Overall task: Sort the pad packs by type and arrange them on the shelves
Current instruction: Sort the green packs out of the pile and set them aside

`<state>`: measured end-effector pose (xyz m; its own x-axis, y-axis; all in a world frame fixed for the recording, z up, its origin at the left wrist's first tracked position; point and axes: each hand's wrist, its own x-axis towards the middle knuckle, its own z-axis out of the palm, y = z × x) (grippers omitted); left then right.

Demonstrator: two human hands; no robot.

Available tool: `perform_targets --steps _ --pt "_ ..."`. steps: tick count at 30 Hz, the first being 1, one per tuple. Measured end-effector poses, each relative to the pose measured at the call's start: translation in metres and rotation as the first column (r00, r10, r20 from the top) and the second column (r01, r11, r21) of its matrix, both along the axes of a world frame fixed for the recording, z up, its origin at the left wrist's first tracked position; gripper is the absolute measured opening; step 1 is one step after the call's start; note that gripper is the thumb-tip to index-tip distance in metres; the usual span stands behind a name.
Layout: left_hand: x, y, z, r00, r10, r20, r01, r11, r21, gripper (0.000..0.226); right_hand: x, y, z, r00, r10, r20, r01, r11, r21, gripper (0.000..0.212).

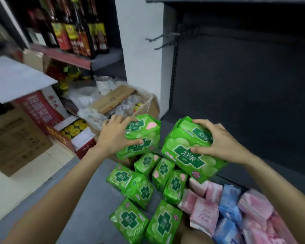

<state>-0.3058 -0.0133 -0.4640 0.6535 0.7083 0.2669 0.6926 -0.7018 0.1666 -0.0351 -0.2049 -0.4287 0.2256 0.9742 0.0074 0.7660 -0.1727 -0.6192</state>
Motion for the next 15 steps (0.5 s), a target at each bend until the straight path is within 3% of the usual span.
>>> perform_targets --steps 2,6,11,15 --pt "-0.002 0.009 0.032 1.0 -0.018 0.026 0.016 0.997 0.079 0.085 -0.002 0.004 0.042 1.0 0.024 0.012 -0.025 0.996 0.081 0.08" --pt "-0.002 0.022 0.111 0.973 -0.013 0.229 -0.018 0.99 0.137 0.074 -0.009 0.016 0.118 0.999 -0.014 0.031 0.001 0.93 0.367 0.075" --pt "0.007 0.027 0.203 0.911 -0.106 0.398 -0.087 0.895 0.438 0.062 -0.004 0.027 0.181 0.997 -0.021 -0.076 0.068 0.727 0.683 0.07" --pt "0.029 0.039 0.273 0.814 -0.218 0.538 -0.112 0.85 0.515 0.06 0.007 0.041 0.231 0.994 -0.032 -0.104 0.105 0.537 0.837 0.071"
